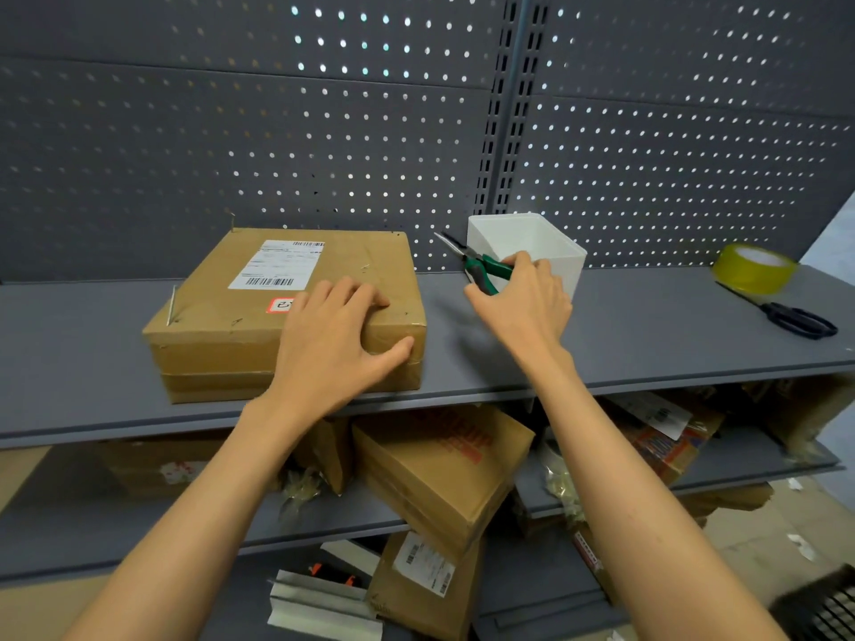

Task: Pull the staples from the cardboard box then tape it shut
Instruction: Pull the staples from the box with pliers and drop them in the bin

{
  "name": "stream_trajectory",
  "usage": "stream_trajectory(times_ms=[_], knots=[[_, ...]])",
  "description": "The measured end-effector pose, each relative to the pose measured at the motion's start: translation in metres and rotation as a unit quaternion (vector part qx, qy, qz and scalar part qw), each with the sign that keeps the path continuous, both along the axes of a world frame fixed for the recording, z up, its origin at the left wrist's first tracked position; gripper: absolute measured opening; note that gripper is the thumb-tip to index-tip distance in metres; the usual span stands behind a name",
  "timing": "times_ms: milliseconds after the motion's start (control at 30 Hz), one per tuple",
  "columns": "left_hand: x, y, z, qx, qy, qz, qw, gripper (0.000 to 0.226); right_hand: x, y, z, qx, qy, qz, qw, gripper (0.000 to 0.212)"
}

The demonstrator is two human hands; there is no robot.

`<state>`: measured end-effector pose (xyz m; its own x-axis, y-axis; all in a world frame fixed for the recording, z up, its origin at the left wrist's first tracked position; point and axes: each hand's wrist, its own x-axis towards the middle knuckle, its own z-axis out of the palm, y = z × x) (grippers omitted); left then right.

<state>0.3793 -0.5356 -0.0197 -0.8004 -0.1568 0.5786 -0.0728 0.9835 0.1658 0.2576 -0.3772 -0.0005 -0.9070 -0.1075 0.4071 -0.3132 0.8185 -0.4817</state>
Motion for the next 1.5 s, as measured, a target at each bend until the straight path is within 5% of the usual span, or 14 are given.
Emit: stream_trajectory(times_ms=[200,533,1067,1500], knots=[[-0.004,-0.008,0.017,0.045,-0.022,-0.033,0.998,0.062,-0.001,-0.009,-0.003,0.01,-0.017,0.003,1.0,0.052],[-0.046,-0.032,0.039,0.08,-0.038,-0.014,0.996,0.02,-0.03,-0.031,0.01,0.094,0.026,0.04,0.994,0.051],[-0.114,-0.058,0.063,0.102,-0.274,0.072,0.954,0.067,-0.087,-0.054,0.025,0.181,0.086,0.127,0.972,0.054],[-0.101,-0.057,0.049,0.105,-0.253,0.071,0.959,0.072,-0.09,-0.072,0.016,0.176,0.063,0.117,0.975,0.051]])
